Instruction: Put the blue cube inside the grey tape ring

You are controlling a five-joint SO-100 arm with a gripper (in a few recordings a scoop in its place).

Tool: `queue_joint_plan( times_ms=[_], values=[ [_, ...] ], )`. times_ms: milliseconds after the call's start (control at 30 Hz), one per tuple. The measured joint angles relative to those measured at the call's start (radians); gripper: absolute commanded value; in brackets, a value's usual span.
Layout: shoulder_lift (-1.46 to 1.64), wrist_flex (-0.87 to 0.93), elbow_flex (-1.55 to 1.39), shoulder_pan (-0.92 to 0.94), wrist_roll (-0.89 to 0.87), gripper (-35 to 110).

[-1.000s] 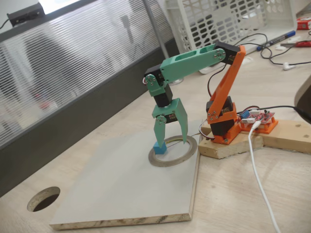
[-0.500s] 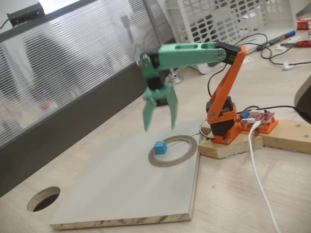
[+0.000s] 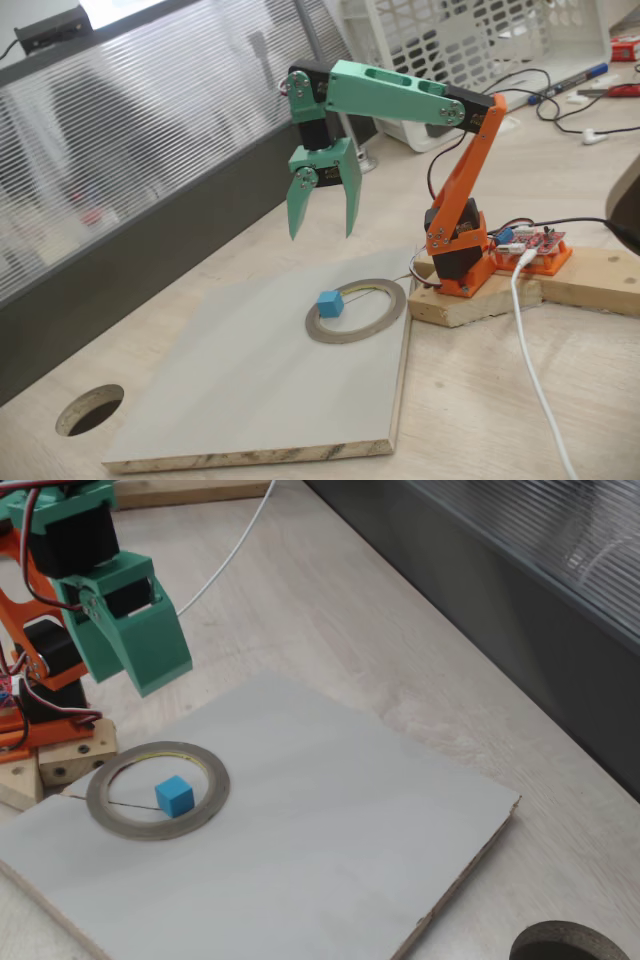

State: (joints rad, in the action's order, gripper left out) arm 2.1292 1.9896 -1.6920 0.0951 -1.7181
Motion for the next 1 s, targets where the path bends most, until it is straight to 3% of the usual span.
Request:
queue_joint_plan(
  times_ms=[233, 533, 767, 1000],
  values=[
    [0.000, 0.000, 0.009, 0.000, 0.000, -4],
    [0.000, 0.000, 0.005, 0.012, 0.002, 3],
    [-0.003, -0.017, 0.005, 0.293, 0.000, 3],
    [-0.003, -0.120, 0.005, 0.334, 0.002, 3]
  ],
)
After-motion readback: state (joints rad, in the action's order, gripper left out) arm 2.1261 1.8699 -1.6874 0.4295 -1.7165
